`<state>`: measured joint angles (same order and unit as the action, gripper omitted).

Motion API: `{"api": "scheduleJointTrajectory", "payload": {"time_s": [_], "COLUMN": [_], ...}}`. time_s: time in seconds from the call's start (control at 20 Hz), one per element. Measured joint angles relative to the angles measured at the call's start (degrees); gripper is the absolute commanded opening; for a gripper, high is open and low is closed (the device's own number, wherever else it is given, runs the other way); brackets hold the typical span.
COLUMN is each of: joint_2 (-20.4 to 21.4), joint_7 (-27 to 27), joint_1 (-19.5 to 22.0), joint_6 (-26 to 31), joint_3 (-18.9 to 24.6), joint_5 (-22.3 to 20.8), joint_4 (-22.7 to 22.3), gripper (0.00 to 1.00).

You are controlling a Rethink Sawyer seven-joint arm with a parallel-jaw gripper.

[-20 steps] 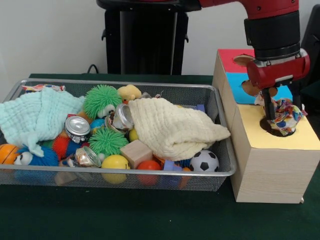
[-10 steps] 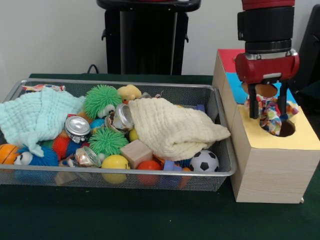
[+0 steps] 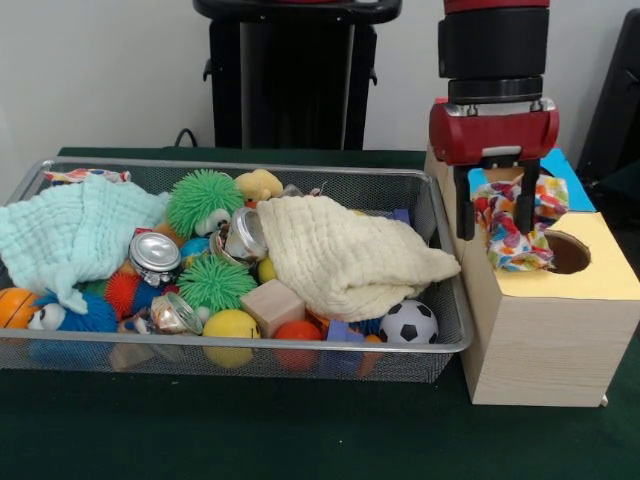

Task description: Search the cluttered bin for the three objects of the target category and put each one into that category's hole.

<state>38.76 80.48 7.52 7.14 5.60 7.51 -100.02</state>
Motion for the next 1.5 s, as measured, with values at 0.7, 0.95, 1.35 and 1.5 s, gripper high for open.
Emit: {"api": "scheduleJointTrajectory", "payload": {"time_s": [0.7, 0.95, 1.35, 1.5], "joint_2": [-2.1, -3.0, -2.4, -1.6], "joint_7": [0.0, 0.0, 0.0, 0.0], "joint_1": [3.9, 7.1, 6.7, 5.3], "joint_6": [0.0, -0.1, -0.1, -0.1], "joint_3": [4.2, 8.5, 9.9, 8.7], "joint_5": [0.1, 0.7, 3.3, 4.2], "joint_4": [-0.2, -1.2, -2.2, -2.2], "gripper": [1.0, 1.0, 1.0, 1.0]}}
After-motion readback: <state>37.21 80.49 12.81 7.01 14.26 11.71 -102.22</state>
